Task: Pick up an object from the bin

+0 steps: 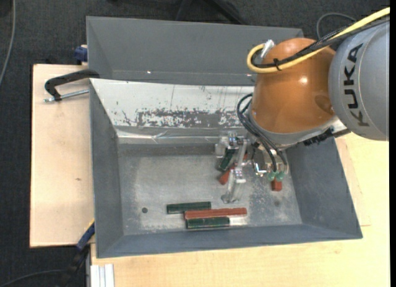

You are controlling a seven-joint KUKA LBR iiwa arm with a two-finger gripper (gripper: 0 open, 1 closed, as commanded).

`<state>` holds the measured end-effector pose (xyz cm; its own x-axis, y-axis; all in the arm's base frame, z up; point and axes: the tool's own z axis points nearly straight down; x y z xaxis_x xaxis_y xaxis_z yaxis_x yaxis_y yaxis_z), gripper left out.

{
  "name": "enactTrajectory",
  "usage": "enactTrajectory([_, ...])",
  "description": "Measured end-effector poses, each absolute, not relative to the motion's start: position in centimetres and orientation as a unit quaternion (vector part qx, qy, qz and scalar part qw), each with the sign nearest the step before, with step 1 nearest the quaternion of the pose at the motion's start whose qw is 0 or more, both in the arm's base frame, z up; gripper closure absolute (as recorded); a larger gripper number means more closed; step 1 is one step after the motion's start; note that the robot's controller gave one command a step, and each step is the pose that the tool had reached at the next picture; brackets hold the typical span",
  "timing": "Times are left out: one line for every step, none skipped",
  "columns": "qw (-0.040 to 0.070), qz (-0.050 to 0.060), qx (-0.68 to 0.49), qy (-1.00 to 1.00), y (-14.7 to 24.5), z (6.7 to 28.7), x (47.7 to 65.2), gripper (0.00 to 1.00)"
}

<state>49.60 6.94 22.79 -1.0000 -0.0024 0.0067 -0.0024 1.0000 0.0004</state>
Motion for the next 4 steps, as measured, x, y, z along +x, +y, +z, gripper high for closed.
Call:
enactTrajectory([-0.001, -0.001, 0.000, -1.000, 6.9, 23.2, 49.8, 0.00])
enactTrajectory([-0.003, -0.001, 0.000, -1.000, 8.0, 15.7, 49.6, 0.00])
enactTrajectory([0.001, 0.000, 0.020, -1.000, 8.8, 13.0, 49.3, 0.00])
enactTrajectory([0.000, 0.000, 0.058, -0.998, 10.5, 12.2, 49.5, 0.00])
